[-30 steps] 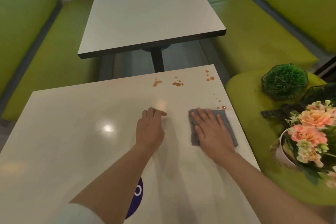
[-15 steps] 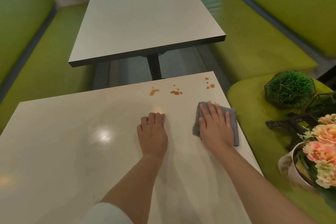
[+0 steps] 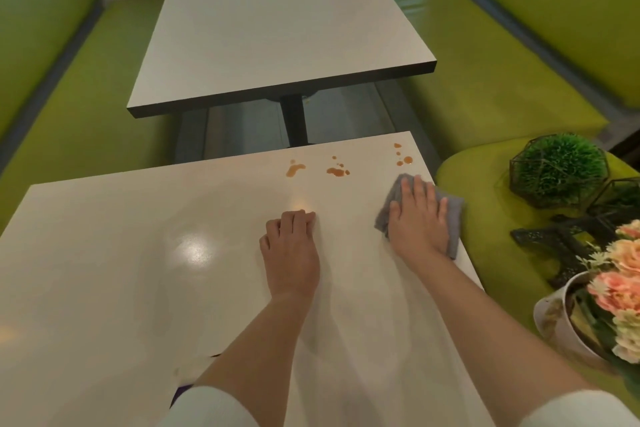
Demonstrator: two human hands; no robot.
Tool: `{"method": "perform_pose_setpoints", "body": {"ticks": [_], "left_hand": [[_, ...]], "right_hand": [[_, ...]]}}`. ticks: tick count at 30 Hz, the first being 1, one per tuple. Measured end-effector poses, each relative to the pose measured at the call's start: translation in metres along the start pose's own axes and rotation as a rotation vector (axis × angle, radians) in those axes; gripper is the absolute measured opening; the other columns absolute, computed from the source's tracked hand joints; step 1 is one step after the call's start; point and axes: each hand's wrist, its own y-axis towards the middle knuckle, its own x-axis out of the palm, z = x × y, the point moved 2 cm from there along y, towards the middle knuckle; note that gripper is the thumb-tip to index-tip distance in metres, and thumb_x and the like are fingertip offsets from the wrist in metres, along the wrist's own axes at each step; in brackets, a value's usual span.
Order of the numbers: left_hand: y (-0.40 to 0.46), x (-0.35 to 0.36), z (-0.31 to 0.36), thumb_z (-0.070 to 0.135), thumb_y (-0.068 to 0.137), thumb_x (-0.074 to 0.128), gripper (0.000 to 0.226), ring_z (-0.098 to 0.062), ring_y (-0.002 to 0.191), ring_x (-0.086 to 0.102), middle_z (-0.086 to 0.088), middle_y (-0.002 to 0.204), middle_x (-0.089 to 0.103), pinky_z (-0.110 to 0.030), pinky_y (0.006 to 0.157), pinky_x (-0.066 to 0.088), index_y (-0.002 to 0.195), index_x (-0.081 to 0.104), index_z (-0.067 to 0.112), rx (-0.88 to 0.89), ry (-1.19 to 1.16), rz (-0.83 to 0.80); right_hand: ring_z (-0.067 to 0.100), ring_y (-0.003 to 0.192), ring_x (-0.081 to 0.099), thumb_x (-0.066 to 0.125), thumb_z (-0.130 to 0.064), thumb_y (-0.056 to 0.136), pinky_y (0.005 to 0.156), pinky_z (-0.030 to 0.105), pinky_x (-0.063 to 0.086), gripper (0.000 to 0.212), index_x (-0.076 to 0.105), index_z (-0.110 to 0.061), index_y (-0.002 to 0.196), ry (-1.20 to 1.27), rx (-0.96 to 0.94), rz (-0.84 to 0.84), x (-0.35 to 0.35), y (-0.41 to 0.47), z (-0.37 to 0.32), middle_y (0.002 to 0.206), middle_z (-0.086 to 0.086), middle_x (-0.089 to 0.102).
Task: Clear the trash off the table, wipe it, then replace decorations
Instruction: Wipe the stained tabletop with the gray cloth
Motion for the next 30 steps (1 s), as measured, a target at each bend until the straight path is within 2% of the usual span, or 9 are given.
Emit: {"method": "perform_pose_setpoints", "body": {"ticks": [4,7,10,13,16,19,22,27,30], "left_hand": [[0.0,-0.002,0.001,0.023,0.103,0.044,0.021,-0.021,0.106,0.043,0.01,0.119,0.056,-0.032,0.085,0.035,0.116,0.058,0.031,-0.012,-0.034,-0.025],[-0.003,-0.003,0.002,0.022,0.102,0.046,0.02,-0.021,0.105,0.045,0.01,0.118,0.057,-0.034,0.083,0.038,0.116,0.059,0.03,-0.003,-0.032,-0.008],[-0.003,-0.002,0.0,0.02,0.101,0.049,0.021,-0.022,0.104,0.046,0.01,0.116,0.057,-0.034,0.082,0.038,0.116,0.059,0.03,-0.011,-0.021,0.006],[-0.002,0.0,0.0,0.019,0.1,0.048,0.023,-0.021,0.105,0.044,0.009,0.118,0.056,-0.034,0.083,0.037,0.119,0.057,0.031,-0.01,-0.005,-0.015],[-0.002,-0.001,0.0,0.022,0.102,0.045,0.024,-0.019,0.109,0.04,0.012,0.123,0.054,-0.032,0.087,0.034,0.12,0.057,0.032,-0.023,-0.037,-0.047],[0.0,-0.001,0.001,0.021,0.102,0.046,0.024,-0.018,0.11,0.04,0.013,0.125,0.054,-0.031,0.087,0.033,0.119,0.057,0.032,-0.026,-0.052,-0.041],[-0.001,-0.001,0.001,0.021,0.102,0.044,0.023,-0.019,0.111,0.04,0.013,0.124,0.053,-0.032,0.089,0.035,0.118,0.057,0.033,-0.037,-0.057,-0.049],[-0.002,-0.002,0.002,0.026,0.101,0.041,0.024,-0.021,0.107,0.045,0.011,0.121,0.055,-0.034,0.085,0.04,0.116,0.059,0.032,-0.037,-0.064,-0.016],[-0.002,0.0,0.0,0.028,0.099,0.041,0.024,-0.019,0.106,0.045,0.013,0.119,0.057,-0.033,0.084,0.04,0.113,0.061,0.032,-0.03,-0.063,0.028]], "right_hand": [[0.017,0.151,0.005,0.001,-0.04,0.099,0.123,0.04,0.0,0.063,0.012,-0.02,0.157,-0.055,-0.329,-0.036,0.004,-0.051,0.001,0.164,-0.002,0.008],[0.018,0.151,0.01,0.005,-0.04,0.099,0.121,0.041,0.003,0.061,0.016,-0.022,0.157,-0.068,-0.152,0.023,0.001,-0.03,0.025,0.164,-0.002,0.014],[0.019,0.151,-0.001,0.011,-0.038,0.105,0.122,0.044,-0.001,0.056,0.003,-0.024,0.158,-0.049,0.03,0.013,0.002,-0.002,0.012,0.165,-0.001,0.0],[0.018,0.151,-0.009,0.002,-0.04,0.102,0.122,0.042,-0.006,0.057,-0.005,-0.026,0.157,-0.067,-0.211,-0.041,0.01,-0.021,-0.026,0.164,-0.003,-0.009],[0.014,0.151,-0.003,-0.009,-0.045,0.092,0.122,0.038,-0.005,0.068,0.005,-0.029,0.157,-0.07,-0.396,-0.072,0.009,-0.046,-0.022,0.164,-0.008,-0.001],[0.018,0.15,0.01,0.001,-0.041,0.098,0.12,0.041,0.004,0.062,0.016,-0.025,0.157,-0.083,-0.206,0.018,0.002,-0.014,0.007,0.164,-0.003,0.013],[0.02,0.151,0.002,0.013,-0.035,0.105,0.122,0.044,0.002,0.054,0.005,-0.023,0.158,-0.067,0.0,0.0,0.001,0.017,0.004,0.165,-0.001,0.005],[0.017,0.151,0.004,0.001,-0.044,0.097,0.123,0.042,0.002,0.064,0.015,-0.026,0.157,-0.033,-0.295,-0.023,0.01,-0.016,-0.023,0.164,-0.004,0.01],[0.021,0.147,0.022,0.014,-0.042,0.098,0.121,0.046,0.011,0.06,0.035,-0.02,0.151,-0.007,-0.132,0.096,0.005,-0.007,-0.001,0.157,0.001,0.032]]}}
